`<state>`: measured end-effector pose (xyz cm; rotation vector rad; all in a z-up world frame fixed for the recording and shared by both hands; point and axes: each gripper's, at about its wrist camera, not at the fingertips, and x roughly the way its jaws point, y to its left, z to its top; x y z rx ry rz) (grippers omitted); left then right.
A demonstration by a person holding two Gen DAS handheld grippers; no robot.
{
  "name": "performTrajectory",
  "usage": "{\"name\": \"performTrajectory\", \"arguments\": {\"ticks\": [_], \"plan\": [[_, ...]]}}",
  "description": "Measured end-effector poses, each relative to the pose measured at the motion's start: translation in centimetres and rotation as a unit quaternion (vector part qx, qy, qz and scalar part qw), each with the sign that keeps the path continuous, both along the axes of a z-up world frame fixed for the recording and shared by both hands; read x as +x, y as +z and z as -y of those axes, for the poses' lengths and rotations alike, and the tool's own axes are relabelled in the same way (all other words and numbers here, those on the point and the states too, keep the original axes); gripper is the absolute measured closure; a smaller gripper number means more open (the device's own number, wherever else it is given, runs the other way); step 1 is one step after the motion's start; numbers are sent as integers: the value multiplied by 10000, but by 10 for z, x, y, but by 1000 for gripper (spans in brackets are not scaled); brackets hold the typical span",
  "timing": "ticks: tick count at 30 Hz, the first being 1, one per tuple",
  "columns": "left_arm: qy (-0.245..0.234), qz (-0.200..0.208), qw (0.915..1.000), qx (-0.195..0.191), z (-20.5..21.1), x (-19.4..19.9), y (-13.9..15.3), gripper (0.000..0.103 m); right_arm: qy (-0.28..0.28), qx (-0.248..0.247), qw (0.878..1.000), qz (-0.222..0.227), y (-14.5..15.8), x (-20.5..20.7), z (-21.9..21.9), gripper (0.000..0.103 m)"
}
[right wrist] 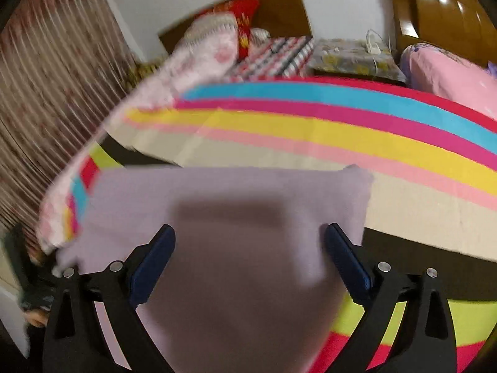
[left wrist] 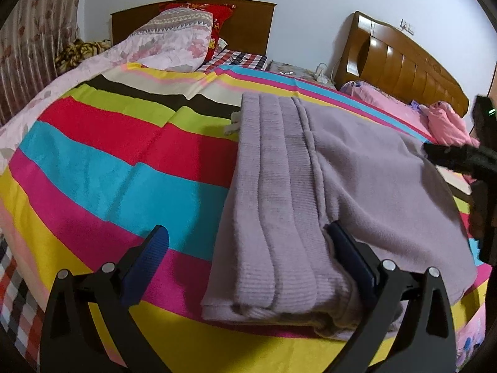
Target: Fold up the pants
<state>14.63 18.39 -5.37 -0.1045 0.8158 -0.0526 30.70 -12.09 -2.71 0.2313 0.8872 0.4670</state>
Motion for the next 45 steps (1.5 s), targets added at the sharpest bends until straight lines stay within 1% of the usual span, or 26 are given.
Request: {"name": "performTrajectory", "arguments": {"ticks": [1,2,4,6,8,10,11,12,13,15,16,17,20,22,24,26,27,29,31,32,33,35,36,39,41,45], "plan": [[7,4,10000,-1,0,0,0,1,55,206,9997,154,8,-12,-1,8],[20,1,10000,-39,0,0,-1,1,132,225,9991,336,17,-26,-5,8],[33,-12,9999,-126,-2,0,-2,1,263,2,9978,612,24,-52,-19,8],[34,-6,9999,-158,-2,0,-2,1,473,-245,9960,721,23,-79,-33,8],[47,2,9999,-154,-2,0,-2,1,652,-664,9922,830,13,-107,-53,8],[69,13,9999,-145,-1,-2,-2,1,729,-1494,9813,966,-5,-142,-77,8],[85,19,9999,-138,-1,-2,-2,1,750,-1767,9765,976,-14,-147,-83,8],[98,30,9999,-107,0,-3,-2,1,566,-1976,9713,1198,-21,-159,-87,8],[111,58,9999,-54,2,-5,-1,1,409,-1876,9732,1268,-23,-166,-85,8],[120,108,9999,38,4,-6,0,1,239,-1610,9814,1018,-25,-162,-76,7],[121,116,9999,41,4,-7,0,1,180,-1510,9836,975,-24,-161,-73,5],[124,119,9998,21,4,-7,-1,1,162,-1500,9837,983,-25,-162,-71,5],[166,164,9997,29,4,-8,-1,1,114,-1565,9802,1206,-31,-170,-73,5],[190,149,9997,89,5,-7,0,1,-10,-1574,9810,1135,-28,-174,-72,5],[255,164,9992,275,10,-10,6,1,-27,-1403,9843,1068,-16,-174,-71,5],[391,216,9975,550,18,-19,15,1,111,-1311,9833,1254,-5,-193,-71,5],[472,289,9956,750,24,-28,21,1,120,-1439,9796,1401,1,-206,-70,5],[589,445,9926,961,34,-46,36,2,53,-1649,9732,1604,8,-229,-65,5],[636,879,9894,964,42,-72,57,2,-159,-1572,9709,1797,20,-253,-50,5],[627,1291,9850,957,51,-92,73,2,-276,-1470,9712,1858,24,-260,-44,5],[605,1541,9813,979,56,-105,83,2,-436,-1314,9715,1923,29,-269,-35,5],[523,1813,9765,1041,72,-126,98,1,-636,-1143,9711,1995,36,-275,-26,5],[471,1821,9770,999,77,-130,101,1,-767,-1080,9700,2038,39,-278,-22,5],[455,1655,9831,643,91,-143,102,2,-1001,-1047,9667,2112,43,-280,-22,5],[496,1739,9821,528,102,-156,97,2,-1178,-970,9647,2145,43,-279,-21,5],[336,1754,9810,762,125,-168,88,2,-1501,-840,9649,1986,34,-276,-22,5]]}}
